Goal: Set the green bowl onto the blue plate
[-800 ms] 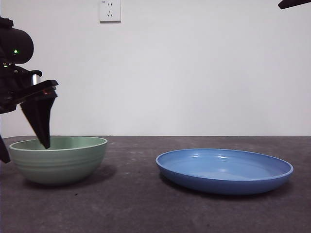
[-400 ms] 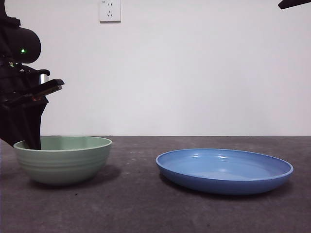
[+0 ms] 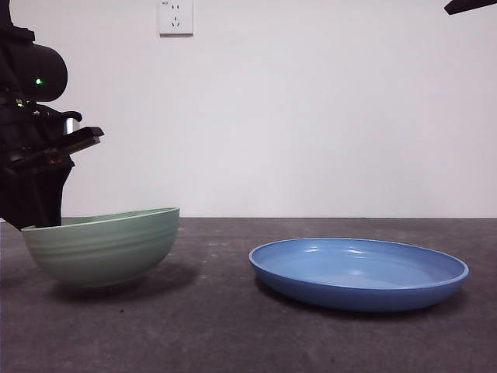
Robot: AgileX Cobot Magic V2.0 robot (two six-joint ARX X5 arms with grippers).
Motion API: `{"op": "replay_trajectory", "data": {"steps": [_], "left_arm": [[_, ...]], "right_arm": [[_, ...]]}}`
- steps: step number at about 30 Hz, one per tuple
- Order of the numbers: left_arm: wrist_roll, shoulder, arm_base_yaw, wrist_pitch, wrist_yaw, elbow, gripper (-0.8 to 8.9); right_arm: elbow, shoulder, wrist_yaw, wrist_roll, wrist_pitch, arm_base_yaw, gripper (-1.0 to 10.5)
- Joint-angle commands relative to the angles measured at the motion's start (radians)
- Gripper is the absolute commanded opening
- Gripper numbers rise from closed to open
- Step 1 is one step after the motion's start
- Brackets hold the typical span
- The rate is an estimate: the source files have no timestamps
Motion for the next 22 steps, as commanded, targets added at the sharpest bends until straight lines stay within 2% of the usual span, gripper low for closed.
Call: {"op": "replay_trajectory", "data": {"steps": [1, 4, 10, 16, 22], "left_arm": [[-0.004, 0.021, -0.023, -0.040, -0.084, 0.075, 0.15], [-0.004, 0.021, -0.069, -0.113, -0.151, 0.153, 0.14], [-0.076, 0.043, -0.204, -0.130, -0.150, 0.293, 0.14], [-0.098, 0.183, -0.357, -0.150, -0.145, 0.457, 0.15], [-0.096, 0.375, -0.489, -0.218, -0.141, 0.684, 0.15]], "right_arm": [[0.018, 0.005, 0.000, -0.014, 0.007, 0.002, 6.4], [0.018, 0.003, 0.000, -0.016, 0.006, 0.001, 6.4], [0.018, -0.014, 0.000, -0.016, -0.016, 0.001, 6.4], [0.018, -0.056, 0.006, -0.017, -0.055, 0.001, 6.4], [0.018, -0.101, 0.065, -0.029, -0.087, 0.001, 6.4]]}}
